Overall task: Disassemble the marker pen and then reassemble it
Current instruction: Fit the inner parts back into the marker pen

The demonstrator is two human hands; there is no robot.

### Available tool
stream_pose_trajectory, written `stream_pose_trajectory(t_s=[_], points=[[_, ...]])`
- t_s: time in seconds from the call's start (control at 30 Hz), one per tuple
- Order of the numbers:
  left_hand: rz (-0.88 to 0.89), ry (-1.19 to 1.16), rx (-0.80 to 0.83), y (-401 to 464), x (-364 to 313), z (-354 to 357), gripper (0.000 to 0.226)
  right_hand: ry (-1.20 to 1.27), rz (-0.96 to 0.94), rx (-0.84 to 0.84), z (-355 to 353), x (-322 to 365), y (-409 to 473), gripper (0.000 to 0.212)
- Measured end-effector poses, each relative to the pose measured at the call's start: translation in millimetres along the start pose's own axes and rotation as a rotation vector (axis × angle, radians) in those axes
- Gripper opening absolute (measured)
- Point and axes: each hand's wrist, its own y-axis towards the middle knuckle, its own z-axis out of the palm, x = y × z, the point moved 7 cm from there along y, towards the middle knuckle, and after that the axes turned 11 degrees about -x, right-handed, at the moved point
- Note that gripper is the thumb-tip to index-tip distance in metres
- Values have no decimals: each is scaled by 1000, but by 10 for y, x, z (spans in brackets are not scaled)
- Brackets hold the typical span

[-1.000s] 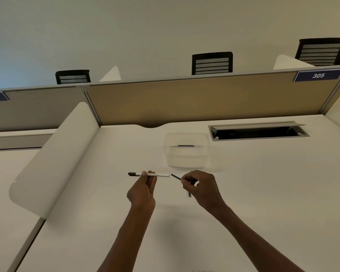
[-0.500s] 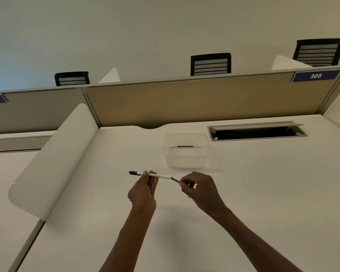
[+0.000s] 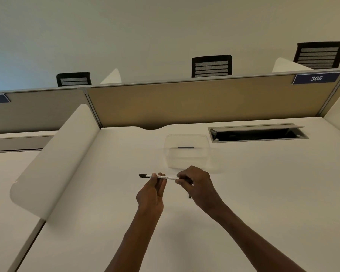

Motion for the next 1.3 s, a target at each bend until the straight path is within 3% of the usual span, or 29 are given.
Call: stream_pose_trajectory(t_s=[0.27,0.5,0.57,0.63,0.73,0.83,0.9,1.07,1.23,1.3], points=[[8,41,18,29,-22,-23,28,-32,4,60,45,-38,24,8],[146,461,72,30,-88,-46,19,-102,-32,77,19,-76,104,11],[326,556,69,-19,-160,1,13,-119,-41,85,18,-85,126,12],[652,695,94,-92,-284,94,10,-127,-57,99,30,-76,145,13],[1142,967,294,-256,-313,296,32,-121,-77,120,33,-30,194,12],[1440,1092,406,-350,-254,386,41,-107,-125,151,23,64,246,13],[1462,1016,444,-402,-277,405,31,-88,-141,176,21,125,268,13],[1316,903,486,-422,-292,410,23,-27,-91,152,-27,180,337,14],[1136,826,460,-385,-272,399,25,108,76,109,-54,142,322,50],[1092,798,457,-381,-276,394,26,135,111,112,-28,119,301,54]])
